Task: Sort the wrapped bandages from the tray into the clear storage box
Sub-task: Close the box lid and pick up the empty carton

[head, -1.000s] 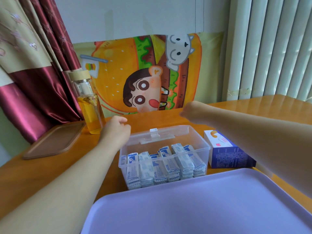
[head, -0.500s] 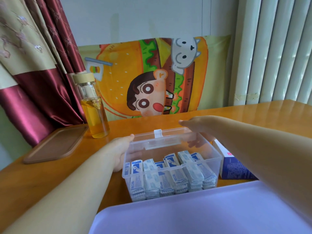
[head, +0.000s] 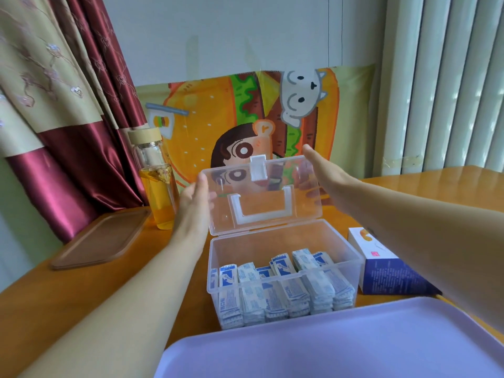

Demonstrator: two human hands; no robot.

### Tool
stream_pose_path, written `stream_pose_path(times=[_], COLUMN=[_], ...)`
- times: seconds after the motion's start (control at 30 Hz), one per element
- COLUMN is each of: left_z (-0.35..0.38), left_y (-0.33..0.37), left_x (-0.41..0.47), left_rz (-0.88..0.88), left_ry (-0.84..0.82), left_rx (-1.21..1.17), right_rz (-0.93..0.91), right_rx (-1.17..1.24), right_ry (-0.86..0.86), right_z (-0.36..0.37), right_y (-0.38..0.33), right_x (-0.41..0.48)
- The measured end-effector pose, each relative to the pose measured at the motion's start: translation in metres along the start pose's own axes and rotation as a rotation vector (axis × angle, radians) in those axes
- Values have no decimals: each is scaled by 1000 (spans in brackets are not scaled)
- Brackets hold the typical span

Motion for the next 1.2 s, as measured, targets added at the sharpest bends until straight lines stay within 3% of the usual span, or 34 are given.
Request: stream_pose_path(times=[0.13,0.27,0.37,0.63,0.8,1.2], left_z=[-7,-14,-21,-22,-24,-18], left_y=[29,40,38,21,8,8], left_x=[-13,-43,-73,-112,-128,-136], left_rz=[165,204,209,309,338,293], left_ry=[63,-27,-104,-243,-230,-200], left_rx=[-15,52,91,436,569,622], right_rz=[-176,-449,-552,-654,-694,-667], right_rx=[10,-291,-503,-880,-943,-979], right_ry=[86,6,-77,-234,-248,-132], right_z=[-21,-29,-26,-7,8,14], right_y=[-16,-28,-26,-9,7,14], right_x=[-18,-58,-94,-133,-140,-146])
Point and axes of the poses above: each hand's wrist, its own x-axis towards the middle knuckle, its own z-axis out of the palm, y = z × x, the point moved 3 cm from there along x, towards the middle knuckle, and after that the axes turned 10 degrees about -x, right-handed, at the moved point
